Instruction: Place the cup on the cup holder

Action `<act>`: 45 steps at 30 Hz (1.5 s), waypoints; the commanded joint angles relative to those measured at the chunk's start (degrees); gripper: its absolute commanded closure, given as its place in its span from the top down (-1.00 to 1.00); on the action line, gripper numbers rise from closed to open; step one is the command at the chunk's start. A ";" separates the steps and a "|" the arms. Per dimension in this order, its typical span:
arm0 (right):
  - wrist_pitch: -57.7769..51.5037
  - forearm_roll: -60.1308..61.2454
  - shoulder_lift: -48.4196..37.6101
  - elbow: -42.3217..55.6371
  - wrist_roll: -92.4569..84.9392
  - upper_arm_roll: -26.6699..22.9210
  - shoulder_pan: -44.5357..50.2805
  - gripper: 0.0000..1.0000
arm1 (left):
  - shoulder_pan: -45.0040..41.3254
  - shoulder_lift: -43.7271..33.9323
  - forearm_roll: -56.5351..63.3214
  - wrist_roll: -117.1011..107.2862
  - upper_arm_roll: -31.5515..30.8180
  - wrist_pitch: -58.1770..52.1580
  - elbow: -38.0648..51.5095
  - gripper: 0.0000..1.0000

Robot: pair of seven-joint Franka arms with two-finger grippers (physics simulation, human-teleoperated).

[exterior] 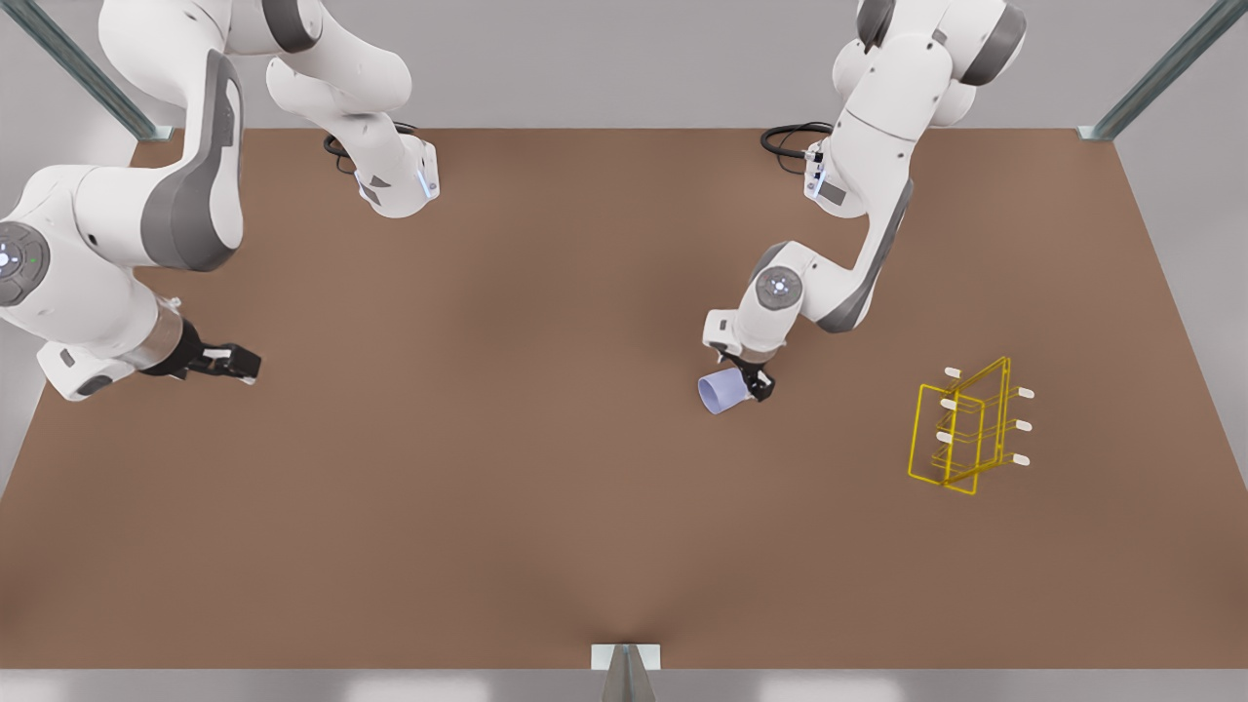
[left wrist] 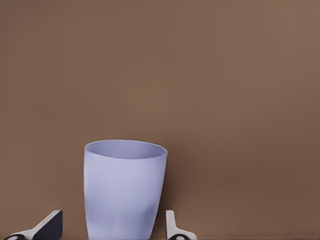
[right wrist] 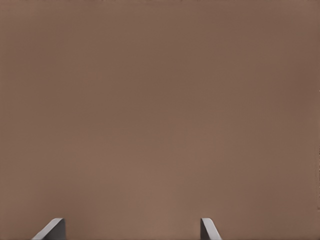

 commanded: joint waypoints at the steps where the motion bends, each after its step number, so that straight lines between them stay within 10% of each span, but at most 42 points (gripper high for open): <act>1: 1.42 -0.36 0.01 0.21 6.60 -0.02 0.02 1.00 | 0.02 0.47 0.09 10.29 0.24 1.03 0.01 1.00; 27: 4.14 -5.63 2.03 0.91 17.06 0.24 3.61 1.00 | 0.37 7.50 -0.26 9.06 0.33 3.93 2.03 1.00; 29: 4.14 -3.97 2.03 1.35 17.33 0.15 3.09 1.00 | 0.37 7.50 -0.26 8.98 0.33 3.93 2.03 0.40; 38: 8.01 1.48 3.35 1.79 17.50 -0.11 1.42 1.00 | 0.54 6.62 -0.17 8.45 0.68 3.31 2.12 0.37; 45: 8.19 -3.61 3.70 1.70 17.76 0.15 1.86 1.00 | -1.82 5.30 41.63 19.43 2.44 -62.58 28.57 0.37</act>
